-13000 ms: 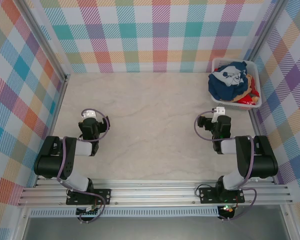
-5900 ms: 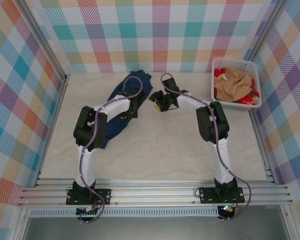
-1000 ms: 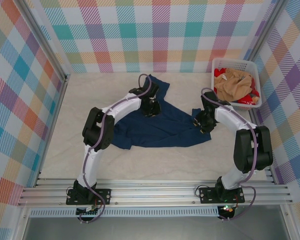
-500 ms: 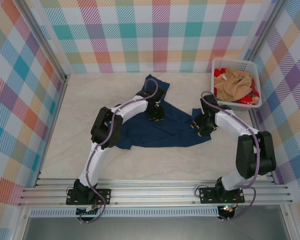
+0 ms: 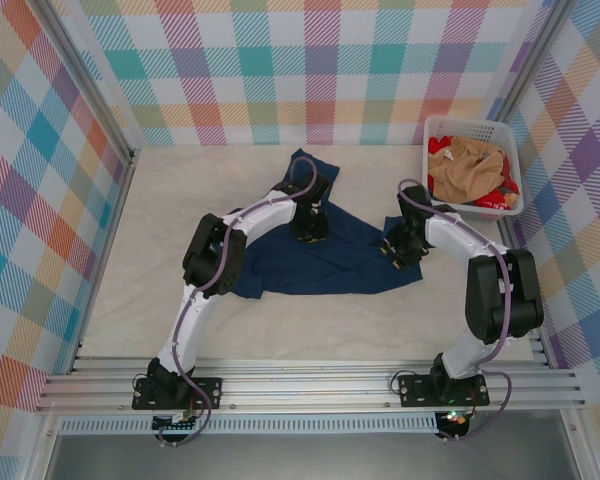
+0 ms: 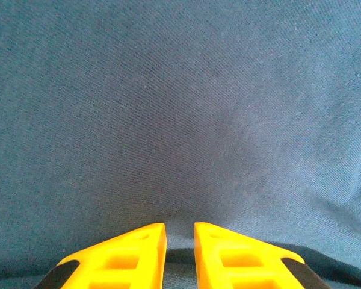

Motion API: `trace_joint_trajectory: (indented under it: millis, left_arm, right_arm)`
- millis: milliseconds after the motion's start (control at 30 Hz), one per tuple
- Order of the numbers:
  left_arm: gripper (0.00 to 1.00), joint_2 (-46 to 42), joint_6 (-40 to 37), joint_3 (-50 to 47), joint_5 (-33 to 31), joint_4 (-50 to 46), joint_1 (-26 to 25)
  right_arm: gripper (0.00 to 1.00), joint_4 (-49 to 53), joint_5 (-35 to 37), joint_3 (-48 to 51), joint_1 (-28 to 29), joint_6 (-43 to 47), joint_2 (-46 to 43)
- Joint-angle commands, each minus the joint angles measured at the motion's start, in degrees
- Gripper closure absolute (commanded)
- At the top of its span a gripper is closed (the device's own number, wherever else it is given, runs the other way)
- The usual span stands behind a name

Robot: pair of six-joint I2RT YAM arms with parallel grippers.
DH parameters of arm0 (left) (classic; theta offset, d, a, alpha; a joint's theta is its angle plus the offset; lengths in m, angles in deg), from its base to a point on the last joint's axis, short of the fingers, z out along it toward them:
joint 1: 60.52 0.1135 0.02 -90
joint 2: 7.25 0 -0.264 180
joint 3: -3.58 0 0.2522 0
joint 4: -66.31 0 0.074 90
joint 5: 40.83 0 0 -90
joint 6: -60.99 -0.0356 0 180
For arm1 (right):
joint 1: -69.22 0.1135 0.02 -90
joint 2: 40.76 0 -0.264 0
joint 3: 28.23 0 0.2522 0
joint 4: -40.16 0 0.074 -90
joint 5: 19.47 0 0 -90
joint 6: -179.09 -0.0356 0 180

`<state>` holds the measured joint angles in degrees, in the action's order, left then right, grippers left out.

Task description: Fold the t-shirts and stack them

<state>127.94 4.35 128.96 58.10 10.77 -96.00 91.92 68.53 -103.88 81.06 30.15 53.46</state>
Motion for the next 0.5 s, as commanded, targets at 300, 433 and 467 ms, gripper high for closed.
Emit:
trace_joint_trajectory:
  millis: [300, 433, 467]
  left_arm:
    - [0.82, 3.65, -1.03, 1.90, -3.08, -3.82, 0.14]
    - [0.83, 4.11, -0.89, 2.00, -3.71, -4.01, 0.55]
    - [0.83, 4.24, -0.91, 2.02, -3.86, -4.01, 0.66]
  right_arm:
    - [1.00, 4.33, 3.26, 3.26, -0.63, 1.35, -6.13]
    - [1.00, 6.95, 3.67, 4.17, -0.59, 1.41, -10.63]
    - [1.00, 7.83, 3.35, 4.59, -0.59, 1.35, -12.16]
